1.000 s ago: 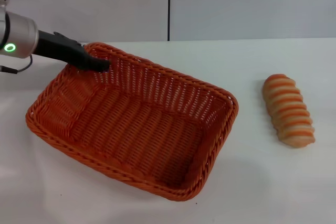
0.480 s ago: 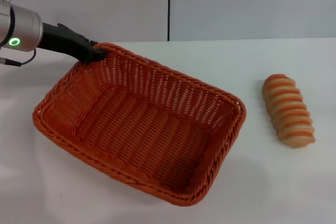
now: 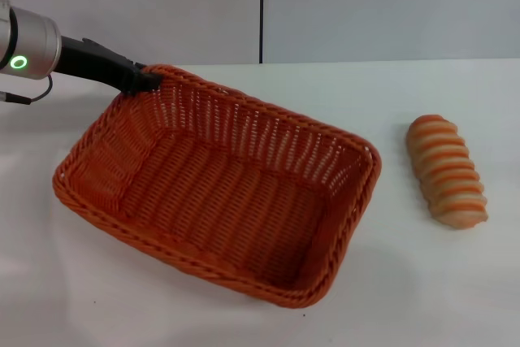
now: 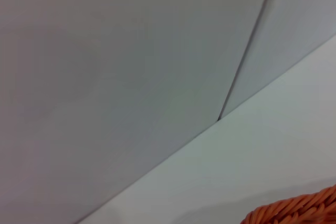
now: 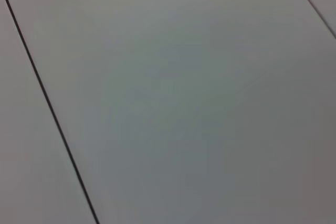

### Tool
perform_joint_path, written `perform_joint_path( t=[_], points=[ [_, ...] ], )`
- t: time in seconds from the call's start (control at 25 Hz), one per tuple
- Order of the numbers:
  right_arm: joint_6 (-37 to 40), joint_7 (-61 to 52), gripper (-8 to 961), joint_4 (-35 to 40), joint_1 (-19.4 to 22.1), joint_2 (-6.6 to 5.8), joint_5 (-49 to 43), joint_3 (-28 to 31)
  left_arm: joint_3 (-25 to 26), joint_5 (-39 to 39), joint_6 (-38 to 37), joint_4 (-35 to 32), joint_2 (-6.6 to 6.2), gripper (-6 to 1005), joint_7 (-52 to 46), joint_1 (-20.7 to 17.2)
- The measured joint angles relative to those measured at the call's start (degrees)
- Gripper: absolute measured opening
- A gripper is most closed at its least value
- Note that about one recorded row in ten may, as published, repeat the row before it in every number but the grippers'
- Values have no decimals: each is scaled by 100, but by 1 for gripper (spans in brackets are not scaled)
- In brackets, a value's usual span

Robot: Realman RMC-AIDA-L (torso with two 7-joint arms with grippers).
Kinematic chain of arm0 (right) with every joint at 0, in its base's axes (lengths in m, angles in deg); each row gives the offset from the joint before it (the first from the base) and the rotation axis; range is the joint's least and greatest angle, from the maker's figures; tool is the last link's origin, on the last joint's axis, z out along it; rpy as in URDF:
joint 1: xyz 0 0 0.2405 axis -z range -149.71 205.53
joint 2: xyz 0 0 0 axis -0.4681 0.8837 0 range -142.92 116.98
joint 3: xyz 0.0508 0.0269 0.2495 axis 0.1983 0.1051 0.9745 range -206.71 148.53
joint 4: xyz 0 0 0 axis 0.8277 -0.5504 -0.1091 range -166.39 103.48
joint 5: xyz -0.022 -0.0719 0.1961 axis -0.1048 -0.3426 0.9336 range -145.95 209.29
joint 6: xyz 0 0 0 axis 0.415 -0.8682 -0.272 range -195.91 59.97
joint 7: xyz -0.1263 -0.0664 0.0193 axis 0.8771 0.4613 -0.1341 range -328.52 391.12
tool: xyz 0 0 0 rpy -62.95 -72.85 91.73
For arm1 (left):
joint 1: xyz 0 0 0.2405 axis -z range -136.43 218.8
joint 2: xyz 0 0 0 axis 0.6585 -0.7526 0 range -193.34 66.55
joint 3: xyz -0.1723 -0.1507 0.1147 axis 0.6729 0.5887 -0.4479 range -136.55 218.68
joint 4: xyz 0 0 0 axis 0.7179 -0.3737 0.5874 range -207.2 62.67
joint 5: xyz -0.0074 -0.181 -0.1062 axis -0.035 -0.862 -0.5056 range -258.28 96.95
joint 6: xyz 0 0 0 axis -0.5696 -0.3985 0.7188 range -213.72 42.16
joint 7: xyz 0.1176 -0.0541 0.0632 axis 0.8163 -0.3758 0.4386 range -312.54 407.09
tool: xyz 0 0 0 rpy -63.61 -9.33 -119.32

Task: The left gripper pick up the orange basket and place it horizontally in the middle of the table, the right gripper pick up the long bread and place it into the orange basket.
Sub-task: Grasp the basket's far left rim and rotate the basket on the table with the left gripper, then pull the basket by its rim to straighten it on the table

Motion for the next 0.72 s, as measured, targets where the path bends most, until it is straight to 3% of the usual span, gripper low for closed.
perform_joint_path(
  t=[0.48,0.72],
  points=[
    [-29,-9,722,-1,-87,-37,0,138,190,-325,-153,-25,-7,207,-1327,-84],
    [-19,-12,722,1,-121,-65,0,138,900,-360,-552,-149,-36,204,-1812,-271]
  ],
)
